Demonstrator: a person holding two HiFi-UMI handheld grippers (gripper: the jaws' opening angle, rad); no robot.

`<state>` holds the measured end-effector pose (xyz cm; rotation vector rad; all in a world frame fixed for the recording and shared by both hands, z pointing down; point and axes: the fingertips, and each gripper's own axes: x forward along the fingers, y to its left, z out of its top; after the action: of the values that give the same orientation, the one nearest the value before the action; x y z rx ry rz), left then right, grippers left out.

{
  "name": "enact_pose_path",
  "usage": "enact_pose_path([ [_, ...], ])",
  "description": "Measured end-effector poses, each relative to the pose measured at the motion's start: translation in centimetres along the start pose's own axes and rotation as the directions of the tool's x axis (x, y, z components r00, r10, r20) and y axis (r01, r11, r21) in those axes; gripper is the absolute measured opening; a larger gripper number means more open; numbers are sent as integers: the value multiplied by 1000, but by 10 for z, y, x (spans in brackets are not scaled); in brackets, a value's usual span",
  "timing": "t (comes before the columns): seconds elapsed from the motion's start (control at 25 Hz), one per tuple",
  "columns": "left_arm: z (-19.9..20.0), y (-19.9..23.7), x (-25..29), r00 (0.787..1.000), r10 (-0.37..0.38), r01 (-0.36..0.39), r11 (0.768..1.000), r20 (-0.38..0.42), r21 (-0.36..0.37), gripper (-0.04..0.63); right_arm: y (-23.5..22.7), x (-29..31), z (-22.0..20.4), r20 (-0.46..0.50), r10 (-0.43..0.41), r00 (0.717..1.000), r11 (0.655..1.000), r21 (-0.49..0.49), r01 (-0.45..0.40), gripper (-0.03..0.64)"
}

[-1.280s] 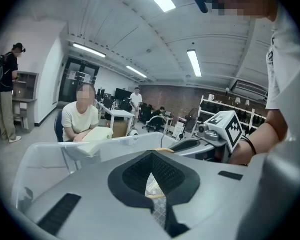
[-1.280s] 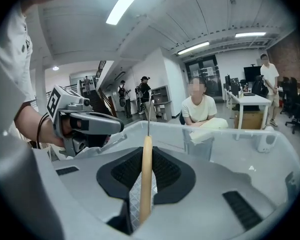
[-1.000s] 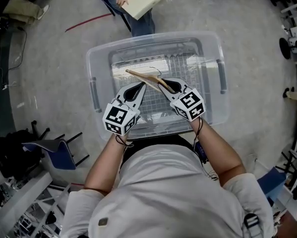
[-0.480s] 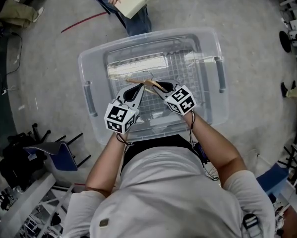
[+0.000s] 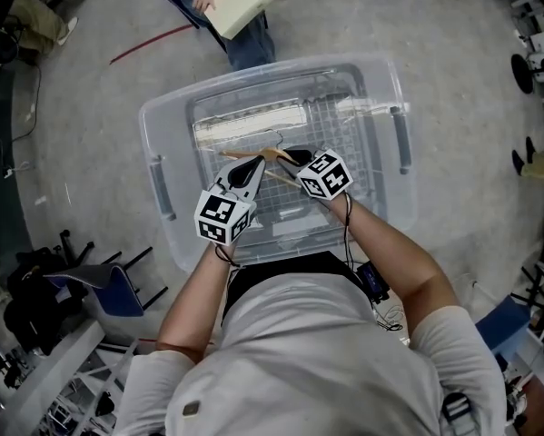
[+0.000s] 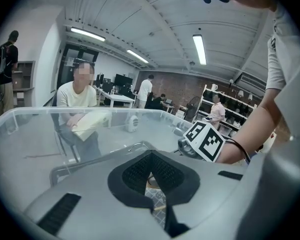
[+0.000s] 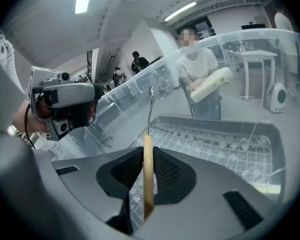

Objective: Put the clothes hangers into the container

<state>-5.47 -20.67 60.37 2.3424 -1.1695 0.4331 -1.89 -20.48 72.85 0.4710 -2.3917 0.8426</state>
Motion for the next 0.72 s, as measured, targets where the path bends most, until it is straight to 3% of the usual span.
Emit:
enact_pose_path([
  [0.48, -7, 9, 37, 999, -1, 1, 1000, -42, 11, 17, -48, 29, -40, -142, -36, 989, 999, 32, 41, 103],
  [0.72, -13, 15, 51, 998, -5, 4, 1000, -59, -9, 15, -74, 40, -54, -166, -91, 982, 993, 65, 103, 129],
])
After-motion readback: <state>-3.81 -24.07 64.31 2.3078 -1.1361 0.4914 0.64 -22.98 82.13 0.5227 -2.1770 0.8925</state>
